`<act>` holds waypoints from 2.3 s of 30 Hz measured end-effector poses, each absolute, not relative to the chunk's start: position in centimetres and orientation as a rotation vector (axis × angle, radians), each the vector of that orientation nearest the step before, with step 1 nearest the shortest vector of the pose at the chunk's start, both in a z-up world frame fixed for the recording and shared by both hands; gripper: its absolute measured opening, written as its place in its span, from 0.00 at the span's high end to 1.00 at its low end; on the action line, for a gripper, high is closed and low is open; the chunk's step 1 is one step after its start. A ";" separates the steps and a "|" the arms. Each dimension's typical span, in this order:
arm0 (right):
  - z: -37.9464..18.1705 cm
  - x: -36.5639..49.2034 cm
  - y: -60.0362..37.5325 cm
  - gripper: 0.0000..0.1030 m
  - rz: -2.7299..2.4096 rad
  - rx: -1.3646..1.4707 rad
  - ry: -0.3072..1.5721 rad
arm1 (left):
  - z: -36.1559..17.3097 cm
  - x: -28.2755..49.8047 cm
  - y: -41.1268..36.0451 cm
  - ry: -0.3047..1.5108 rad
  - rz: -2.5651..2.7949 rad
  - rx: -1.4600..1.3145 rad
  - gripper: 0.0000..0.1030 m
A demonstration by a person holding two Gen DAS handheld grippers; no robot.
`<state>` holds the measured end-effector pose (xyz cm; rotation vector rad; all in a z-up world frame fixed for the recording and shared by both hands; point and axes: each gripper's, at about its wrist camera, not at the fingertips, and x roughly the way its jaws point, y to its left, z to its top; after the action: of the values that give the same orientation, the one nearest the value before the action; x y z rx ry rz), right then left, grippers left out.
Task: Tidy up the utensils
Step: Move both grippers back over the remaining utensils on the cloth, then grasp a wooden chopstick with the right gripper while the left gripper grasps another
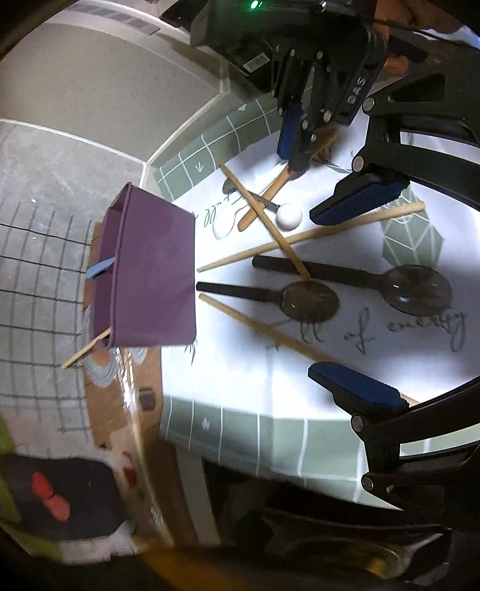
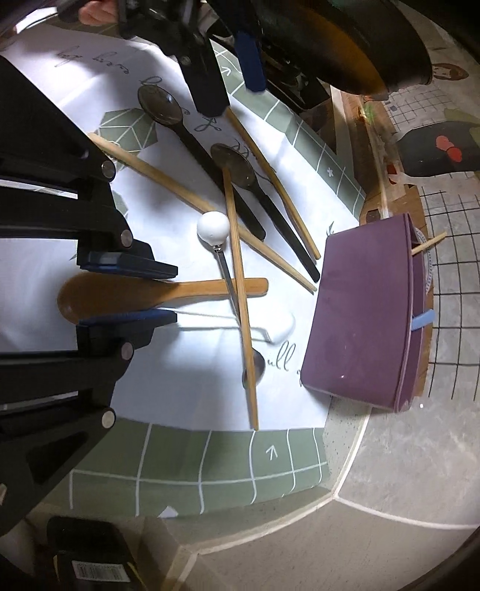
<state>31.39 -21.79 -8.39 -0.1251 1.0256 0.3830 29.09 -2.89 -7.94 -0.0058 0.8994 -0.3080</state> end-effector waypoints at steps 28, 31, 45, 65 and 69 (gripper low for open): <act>-6.2 32.5 -26.0 0.83 0.378 -0.077 1.025 | -9.6 31.4 -10.4 1.042 -0.521 0.016 0.57; -5.9 32.9 -25.3 0.79 0.421 -0.115 1.017 | -9.5 31.3 -9.4 1.011 -0.426 0.053 0.57; -8.9 35.2 -20.1 0.60 0.552 -0.286 1.104 | -10.4 31.6 0.0 1.073 -0.294 -0.151 0.56; -7.1 31.9 -25.1 0.96 0.420 -0.011 1.109 | -11.3 39.4 -9.5 1.202 -0.315 -0.043 0.77; -7.4 31.3 -25.5 0.96 0.409 -0.015 1.117 | -11.6 41.2 -10.6 1.232 -0.307 0.003 0.85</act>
<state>31.25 -25.53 -7.44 -0.0154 1.1170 0.4085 41.21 -10.58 -11.65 0.0026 1.2317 -0.3071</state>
